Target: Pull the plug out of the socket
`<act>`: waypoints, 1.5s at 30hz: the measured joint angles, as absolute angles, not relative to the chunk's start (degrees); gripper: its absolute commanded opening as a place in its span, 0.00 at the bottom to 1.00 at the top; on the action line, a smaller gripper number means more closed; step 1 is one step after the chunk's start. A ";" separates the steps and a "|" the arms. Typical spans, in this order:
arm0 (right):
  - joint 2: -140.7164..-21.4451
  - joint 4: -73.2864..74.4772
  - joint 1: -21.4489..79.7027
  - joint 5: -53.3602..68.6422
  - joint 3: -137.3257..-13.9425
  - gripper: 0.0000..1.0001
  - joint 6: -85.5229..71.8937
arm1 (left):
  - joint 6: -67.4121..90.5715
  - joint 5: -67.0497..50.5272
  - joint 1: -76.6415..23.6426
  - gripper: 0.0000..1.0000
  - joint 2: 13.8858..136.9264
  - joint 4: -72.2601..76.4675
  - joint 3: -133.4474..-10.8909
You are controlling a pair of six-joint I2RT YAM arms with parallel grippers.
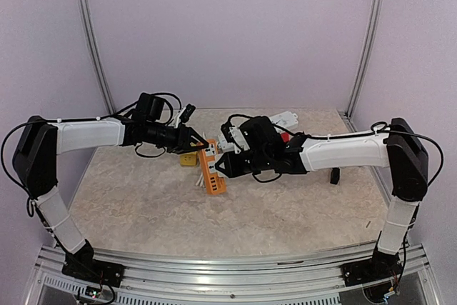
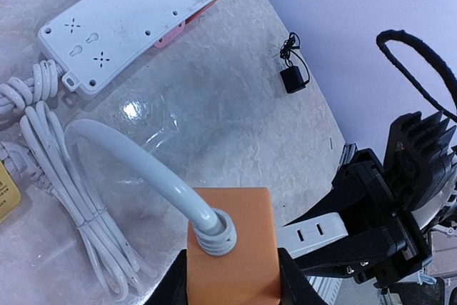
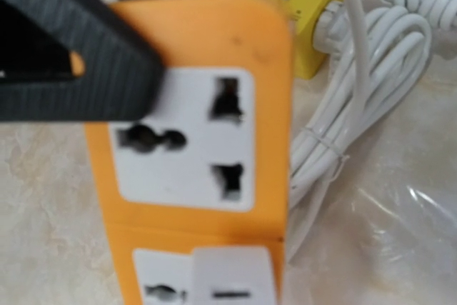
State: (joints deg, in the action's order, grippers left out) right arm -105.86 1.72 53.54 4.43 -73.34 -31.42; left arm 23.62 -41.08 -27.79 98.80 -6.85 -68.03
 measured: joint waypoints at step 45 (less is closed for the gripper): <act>-103.72 5.06 57.17 -6.98 -73.32 0.00 -29.87 | 23.55 -40.56 -28.36 0.16 98.21 -6.02 -67.79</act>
State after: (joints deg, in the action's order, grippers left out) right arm -103.72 5.06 57.17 -6.98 -73.32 -29.87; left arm 23.55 -40.56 -28.36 98.21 -6.02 -67.79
